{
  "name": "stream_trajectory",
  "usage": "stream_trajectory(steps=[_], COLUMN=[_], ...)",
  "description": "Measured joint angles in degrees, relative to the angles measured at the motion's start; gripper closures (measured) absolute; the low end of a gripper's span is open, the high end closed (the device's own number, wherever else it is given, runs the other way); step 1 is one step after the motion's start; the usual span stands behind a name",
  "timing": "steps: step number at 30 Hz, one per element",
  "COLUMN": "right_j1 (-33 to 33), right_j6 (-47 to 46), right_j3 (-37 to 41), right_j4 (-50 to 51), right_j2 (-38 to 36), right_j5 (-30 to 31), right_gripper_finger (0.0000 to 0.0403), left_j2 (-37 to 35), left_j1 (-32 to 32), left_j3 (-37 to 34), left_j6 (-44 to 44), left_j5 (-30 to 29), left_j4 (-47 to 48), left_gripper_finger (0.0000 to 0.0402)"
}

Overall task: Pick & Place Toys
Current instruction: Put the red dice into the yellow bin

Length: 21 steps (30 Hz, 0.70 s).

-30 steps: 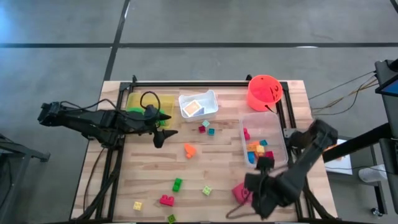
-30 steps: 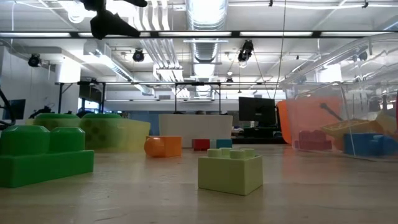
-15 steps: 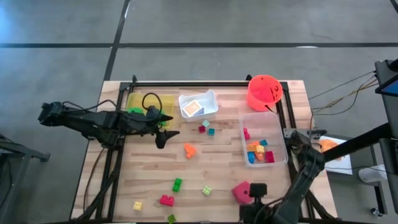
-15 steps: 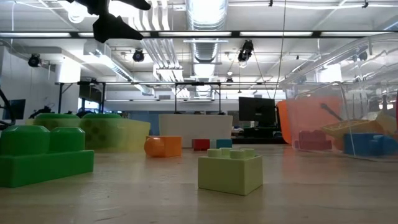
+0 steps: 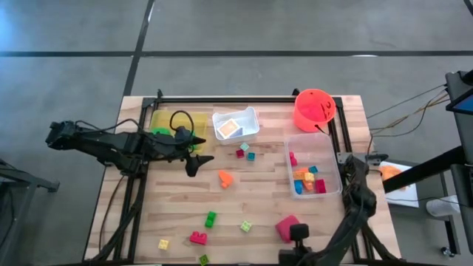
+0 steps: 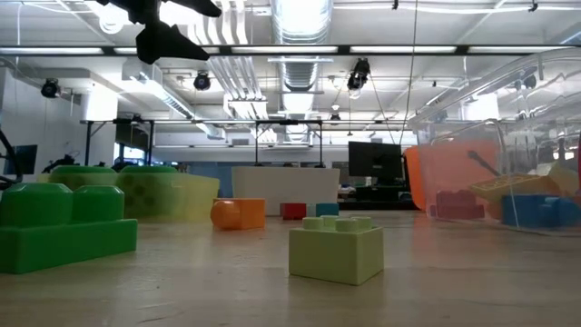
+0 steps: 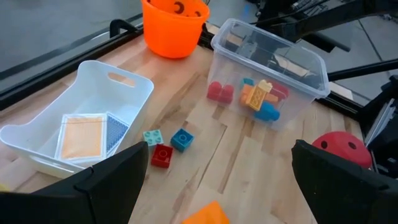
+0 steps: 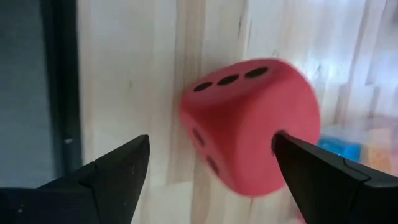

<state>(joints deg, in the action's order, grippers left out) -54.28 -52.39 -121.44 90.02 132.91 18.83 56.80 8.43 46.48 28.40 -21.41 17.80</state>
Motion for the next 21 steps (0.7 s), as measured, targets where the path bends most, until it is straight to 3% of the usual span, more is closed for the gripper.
stream_trajectory(steps=[21], right_j1=[0.2], right_j6=[7.3], right_j3=[7.1], right_j4=[0.0], right_j2=[0.6], right_j5=[4.1], right_gripper_finger=[0.0062], left_j2=[0.1], left_j1=[0.0], left_j3=[0.0], left_j6=[0.7], left_j5=[0.0], left_j4=[0.0], left_gripper_finger=[0.0021])
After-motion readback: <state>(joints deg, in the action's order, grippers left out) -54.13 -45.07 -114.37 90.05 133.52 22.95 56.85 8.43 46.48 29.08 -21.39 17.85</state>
